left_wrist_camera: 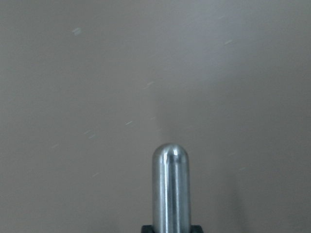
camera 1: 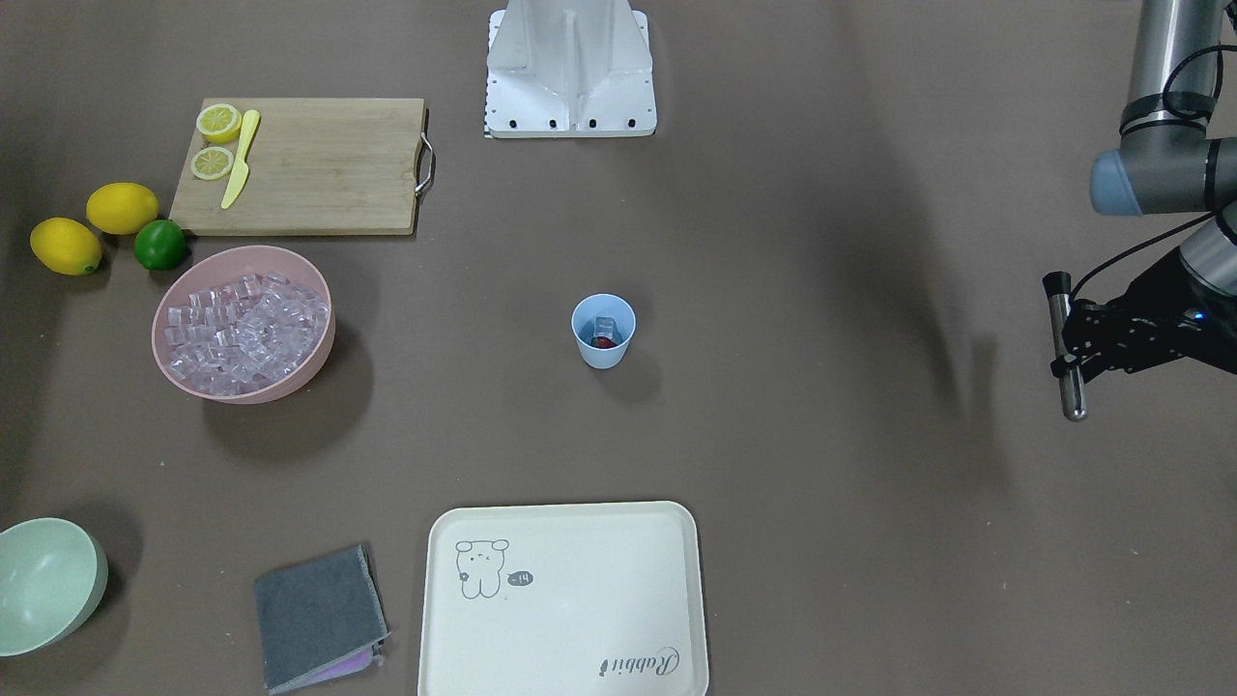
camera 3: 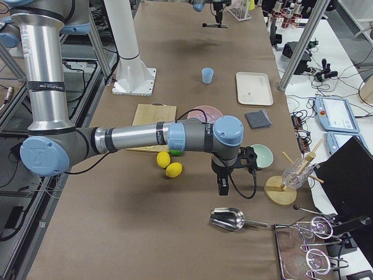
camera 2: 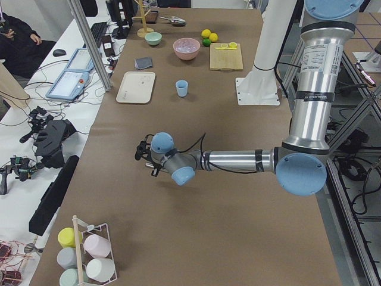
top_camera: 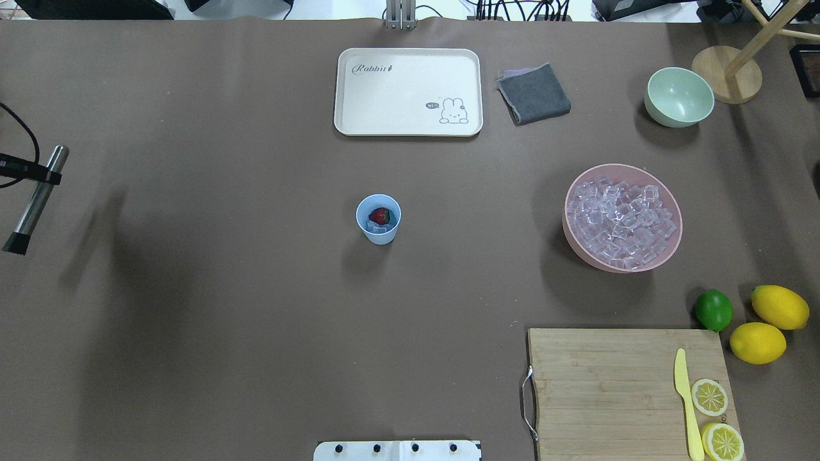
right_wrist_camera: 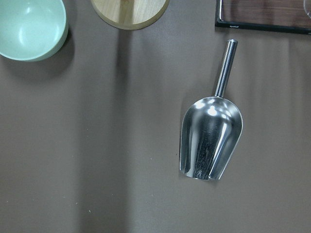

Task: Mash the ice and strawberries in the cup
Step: 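Carry the pestle with the left gripper and lower it into the cup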

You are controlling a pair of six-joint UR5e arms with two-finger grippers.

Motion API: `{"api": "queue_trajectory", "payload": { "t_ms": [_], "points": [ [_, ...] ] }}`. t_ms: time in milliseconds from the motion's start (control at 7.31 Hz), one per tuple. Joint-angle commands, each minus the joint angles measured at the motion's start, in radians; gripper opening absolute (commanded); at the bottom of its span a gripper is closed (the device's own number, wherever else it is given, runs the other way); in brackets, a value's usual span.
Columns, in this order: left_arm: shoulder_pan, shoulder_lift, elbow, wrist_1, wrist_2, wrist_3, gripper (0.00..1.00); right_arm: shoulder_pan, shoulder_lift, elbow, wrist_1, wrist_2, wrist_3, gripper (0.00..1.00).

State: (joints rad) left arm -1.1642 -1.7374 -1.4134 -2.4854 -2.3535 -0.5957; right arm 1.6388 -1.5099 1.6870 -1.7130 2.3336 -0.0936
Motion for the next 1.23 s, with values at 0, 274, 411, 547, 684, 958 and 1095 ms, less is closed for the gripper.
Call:
{"api": "queue_trajectory", "payload": {
  "t_ms": [0, 274, 411, 547, 684, 958, 1095],
  "points": [
    [0.036, -0.094, -0.108, -0.021, -0.007, -0.094, 0.00, 0.001, 0.002, 0.003, -0.004, 0.000, 0.000, 0.99],
    [0.127, -0.207, -0.203, -0.033, 0.017, -0.325, 0.00, 0.006, 0.000, 0.003, -0.005, -0.002, 0.000, 0.99],
    [0.191, -0.250, -0.238, -0.079, 0.083, -0.319, 0.00, 0.006, 0.000, 0.002, -0.005, -0.002, 0.000, 0.99],
    [0.275, -0.278, -0.240, -0.158, 0.180, -0.296, 0.00, 0.004, 0.002, 0.002, -0.005, 0.000, 0.000, 0.99],
    [0.370, -0.280, -0.274, -0.171, 0.327, -0.289, 0.00, 0.004, 0.002, 0.002, -0.005, 0.000, 0.000, 0.99],
    [0.489, -0.309, -0.269, -0.342, 0.382, -0.292, 0.00, 0.004, 0.000, -0.001, -0.005, -0.002, 0.000, 0.99],
    [0.488, -0.350, -0.271, -0.407, 0.429, -0.291, 0.00, 0.006, 0.000, -0.001, -0.005, -0.003, 0.000, 0.99]
  ]
}}
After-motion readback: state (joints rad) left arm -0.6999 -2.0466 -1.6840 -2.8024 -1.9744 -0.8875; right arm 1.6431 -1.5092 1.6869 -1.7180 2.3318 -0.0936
